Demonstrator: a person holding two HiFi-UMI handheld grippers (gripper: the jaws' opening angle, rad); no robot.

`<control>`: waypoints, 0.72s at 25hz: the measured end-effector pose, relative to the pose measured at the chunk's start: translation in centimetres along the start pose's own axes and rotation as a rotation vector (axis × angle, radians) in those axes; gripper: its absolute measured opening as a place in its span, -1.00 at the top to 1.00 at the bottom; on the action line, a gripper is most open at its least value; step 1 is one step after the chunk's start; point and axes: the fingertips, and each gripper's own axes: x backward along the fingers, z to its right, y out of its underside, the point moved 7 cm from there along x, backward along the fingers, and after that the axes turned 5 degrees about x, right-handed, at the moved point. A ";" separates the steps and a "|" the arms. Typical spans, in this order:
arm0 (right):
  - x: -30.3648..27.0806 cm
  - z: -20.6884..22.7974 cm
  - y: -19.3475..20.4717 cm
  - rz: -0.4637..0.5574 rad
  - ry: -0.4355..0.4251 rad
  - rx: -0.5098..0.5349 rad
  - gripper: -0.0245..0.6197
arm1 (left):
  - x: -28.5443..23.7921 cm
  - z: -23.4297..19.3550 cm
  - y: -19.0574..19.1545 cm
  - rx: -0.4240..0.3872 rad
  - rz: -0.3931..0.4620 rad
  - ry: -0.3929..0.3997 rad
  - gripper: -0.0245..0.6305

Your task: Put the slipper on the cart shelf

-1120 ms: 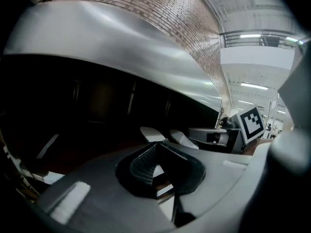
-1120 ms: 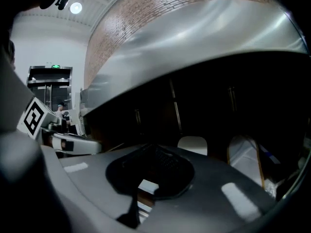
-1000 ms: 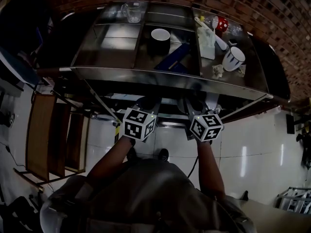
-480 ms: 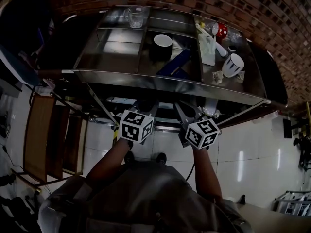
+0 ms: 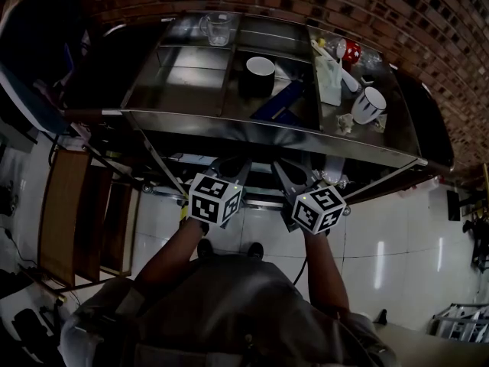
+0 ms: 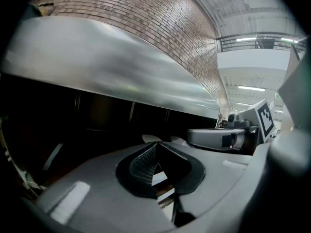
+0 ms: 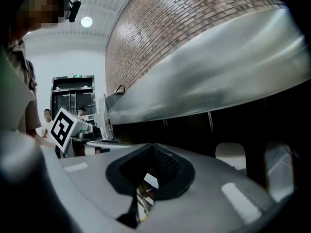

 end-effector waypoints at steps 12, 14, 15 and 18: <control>0.0 -0.5 -0.1 0.004 -0.019 -0.006 0.92 | 0.6 0.2 0.1 0.000 -0.004 0.008 0.90; -0.1 -0.5 -0.1 0.005 -0.021 -0.006 0.92 | 0.7 0.2 0.1 0.000 -0.003 0.009 0.90; -0.1 -0.5 -0.2 0.006 -0.022 -0.005 0.92 | 0.7 0.2 0.1 -0.001 -0.003 0.009 0.90; -0.2 -0.6 -0.2 0.006 -0.024 -0.004 0.92 | 0.7 0.1 0.1 0.000 -0.002 0.008 0.90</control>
